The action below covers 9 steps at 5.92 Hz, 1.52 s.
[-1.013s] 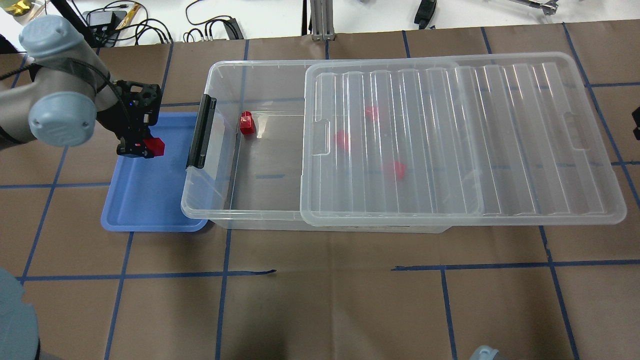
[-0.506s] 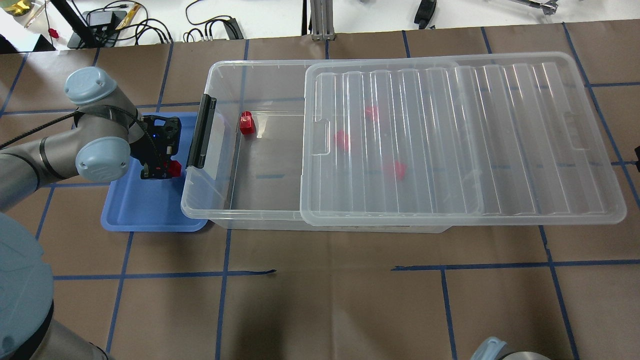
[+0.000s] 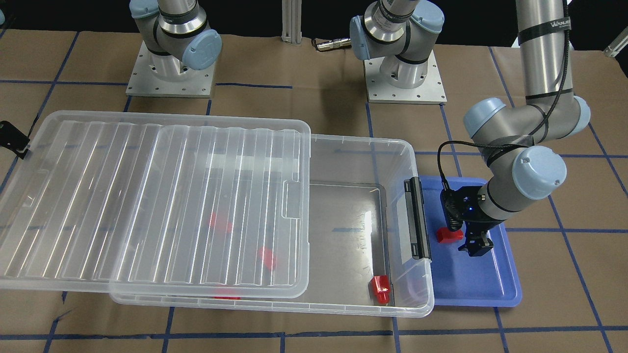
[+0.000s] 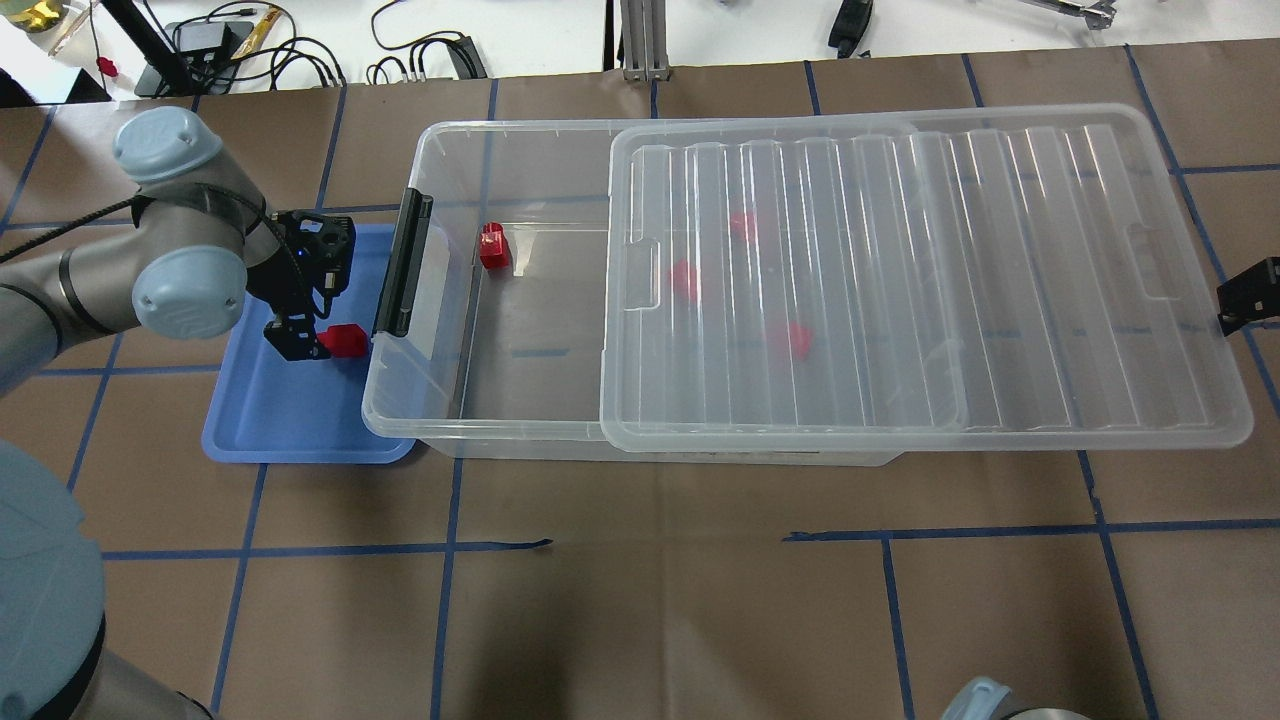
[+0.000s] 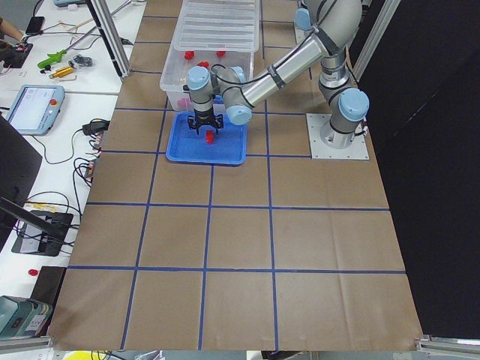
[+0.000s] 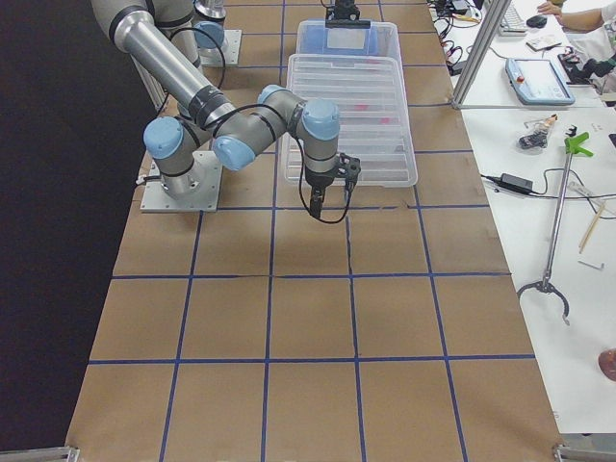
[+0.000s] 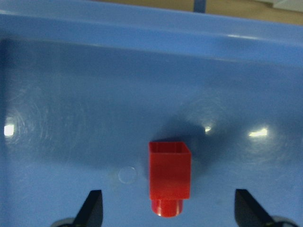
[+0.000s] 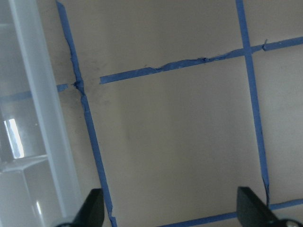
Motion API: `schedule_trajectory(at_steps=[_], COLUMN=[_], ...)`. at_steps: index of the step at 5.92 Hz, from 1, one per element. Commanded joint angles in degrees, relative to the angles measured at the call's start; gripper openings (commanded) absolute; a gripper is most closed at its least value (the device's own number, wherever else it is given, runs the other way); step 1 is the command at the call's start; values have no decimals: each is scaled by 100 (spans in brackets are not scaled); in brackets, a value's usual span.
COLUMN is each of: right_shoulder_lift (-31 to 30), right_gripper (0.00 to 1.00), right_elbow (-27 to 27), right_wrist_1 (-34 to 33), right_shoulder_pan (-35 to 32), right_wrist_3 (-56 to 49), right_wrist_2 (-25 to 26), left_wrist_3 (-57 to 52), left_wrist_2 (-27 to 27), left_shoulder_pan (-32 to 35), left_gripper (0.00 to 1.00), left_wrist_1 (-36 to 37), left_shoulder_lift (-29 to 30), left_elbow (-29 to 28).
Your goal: Place red block in blue tray from box
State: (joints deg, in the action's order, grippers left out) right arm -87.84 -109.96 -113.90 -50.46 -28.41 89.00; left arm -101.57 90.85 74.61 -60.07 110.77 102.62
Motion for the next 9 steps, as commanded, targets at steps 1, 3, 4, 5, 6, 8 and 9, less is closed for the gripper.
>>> schedule_trajectory(at_steps=[1,3,4,5,6,8,9], right_shoulder_lift=[-5,-5,-5,-22,-22,-22,-22], right_gripper=[100,100,100,100,100,100,100], right_elbow=[-8,-8,-8,-8,-8,-8,-8], right_wrist_1=[9,0,0,9,9,9,0], right_shoulder_pan=[-244,-665,-797,-990,-1175,-1579,-1816], right_wrist_3=[308,353,440,946,1195,1949,2223], right_wrist_2=[-329,-357,-349,-357,-401,-796,-805], left_wrist_3=[974,2834,4271,5948,7539,9541,9838], left_wrist_2=[-58,55,47,73,13,12,3], left_shoulder_pan=[132,666,1104,1552,1809,1821,1794], left_gripper=[98,98,98,98,98,98,98], left_wrist_1=[-2111,-3410,-3449,-3337,-3222,-3195,-3204], left_shoulder_lift=[-684,-899,-925,-1099,-1336,-1565,-1723], left_elbow=[-1010,-2117,-2314,-2316,-2299,-2168,-2054])
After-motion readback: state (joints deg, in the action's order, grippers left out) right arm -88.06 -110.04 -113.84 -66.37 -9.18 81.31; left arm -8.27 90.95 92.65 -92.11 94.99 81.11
